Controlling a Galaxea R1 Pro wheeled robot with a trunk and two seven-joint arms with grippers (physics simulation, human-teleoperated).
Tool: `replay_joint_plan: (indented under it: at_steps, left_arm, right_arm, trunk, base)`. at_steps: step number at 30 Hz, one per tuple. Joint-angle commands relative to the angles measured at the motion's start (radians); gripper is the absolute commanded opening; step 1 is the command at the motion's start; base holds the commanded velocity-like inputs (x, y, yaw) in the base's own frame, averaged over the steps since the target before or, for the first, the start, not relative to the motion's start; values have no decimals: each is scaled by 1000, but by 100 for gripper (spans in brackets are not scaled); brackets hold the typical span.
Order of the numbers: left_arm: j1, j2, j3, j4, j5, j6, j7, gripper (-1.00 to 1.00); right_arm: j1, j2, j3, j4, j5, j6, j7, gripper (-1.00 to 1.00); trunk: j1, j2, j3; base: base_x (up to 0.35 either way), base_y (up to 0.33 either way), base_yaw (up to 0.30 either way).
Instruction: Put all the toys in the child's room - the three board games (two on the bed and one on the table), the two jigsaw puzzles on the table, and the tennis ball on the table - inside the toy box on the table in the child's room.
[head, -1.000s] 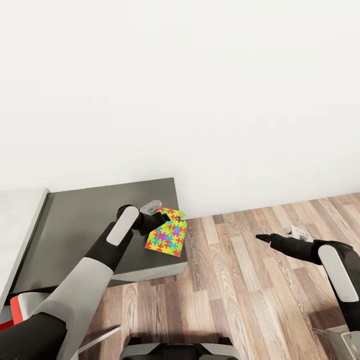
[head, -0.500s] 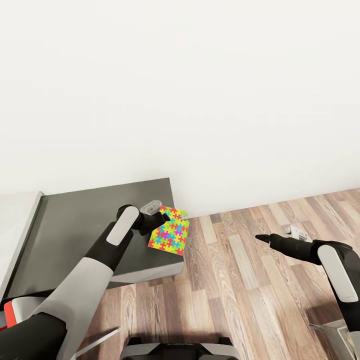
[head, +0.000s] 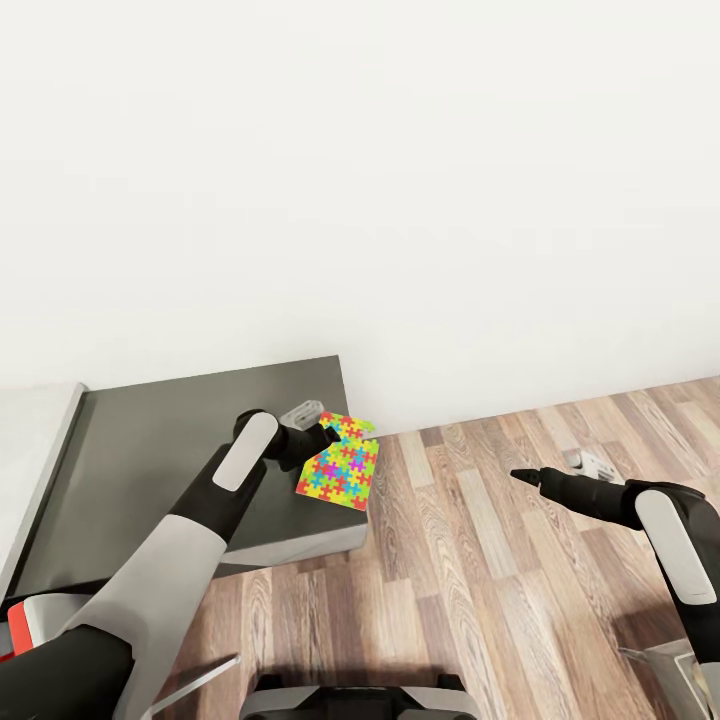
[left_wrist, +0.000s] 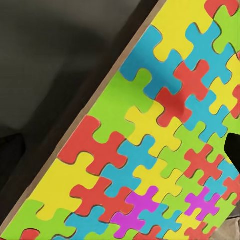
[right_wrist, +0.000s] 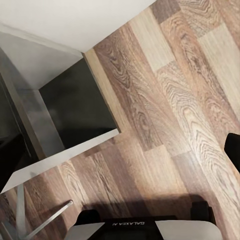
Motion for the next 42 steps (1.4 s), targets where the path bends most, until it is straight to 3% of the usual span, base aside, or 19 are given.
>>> replay_joint_plan:
  at_steps: [1,9,14,16,19,20,22,23,26,27,29,30,32,35,39,42]
  left_arm:
    - [0,0,-1,23,22,-3,11,100]
    - [8,15,19,-15,23,-2,9,100]
    - [55,59,90,-126,30,-1,8,100]
    - [65,66,106,-149,31,0,10,100]
    - [90,79,150,-216,31,2,15,100]
    - [90,79,150,-216,31,2,15,100]
    - [109,85,175,-261,31,4,18,100]
    - [109,85,175,-261,31,4,18,100]
    - [139,91,212,-332,31,8,21,100]
    - [139,91,212,-332,31,8,21,100]
    - [158,94,233,-389,31,10,23,100]
    - [158,94,233,-389,31,10,23,100]
    - [182,95,247,-452,32,12,24,100]
    - [196,95,250,-486,33,12,24,100]
    - [240,81,241,-569,35,13,17,100]
    - [246,73,226,-580,35,12,15,100]
  right_arm:
    - [-1,0,-1,-1,-1,5,0,100]
    - [0,4,1,2,-3,4,2,100]
    - [-7,13,17,30,-7,-29,6,100]
    - [-10,16,23,46,-9,-41,12,100]
    - [-28,21,38,113,-22,-70,88,100]
    - [-28,21,38,113,-22,-70,88,100]
    - [-54,24,44,188,-32,-86,196,100]
    - [-54,24,44,188,-32,-86,196,100]
    - [-112,26,49,363,-39,-129,399,100]
    - [-112,26,49,363,-39,-129,399,100]
    - [-164,27,51,512,-40,-179,534,100]
    - [-164,27,51,512,-40,-179,534,100]
    - [-225,32,53,668,-41,-235,650,100]
    - [-255,36,55,743,-41,-261,700,100]
    - [-350,49,67,969,-36,-327,842,100]
    - [-365,55,73,1002,-34,-336,866,100]
  trunk:
    - [1,-1,-2]
    - [1,-1,-2]
    - [1,-1,-2]
    - [1,-1,-2]
    - [1,-1,-2]
    - [1,-1,-2]
    - [1,-1,-2]
    - [1,-1,-2]
    - [1,-1,-2]
    - [1,-1,-2]
    - [1,-1,-2]
    - [1,-1,-2]
    - [1,-1,-2]
    - [1,-1,-2]
    - [1,-1,-2]
    - [1,-1,-2]
  base:
    - [0,0,0]
    - [0,0,0]
    - [0,0,0]
    - [0,0,0]
    - [0,0,0]
    - [0,0,0]
    - [0,0,0]
    - [0,0,0]
    - [0,0,0]
    - [0,0,0]
    - [0,0,0]
    - [0,0,0]
    - [0,0,0]
    - [0,0,0]
    - [0,0,0]
    - [0,0,0]
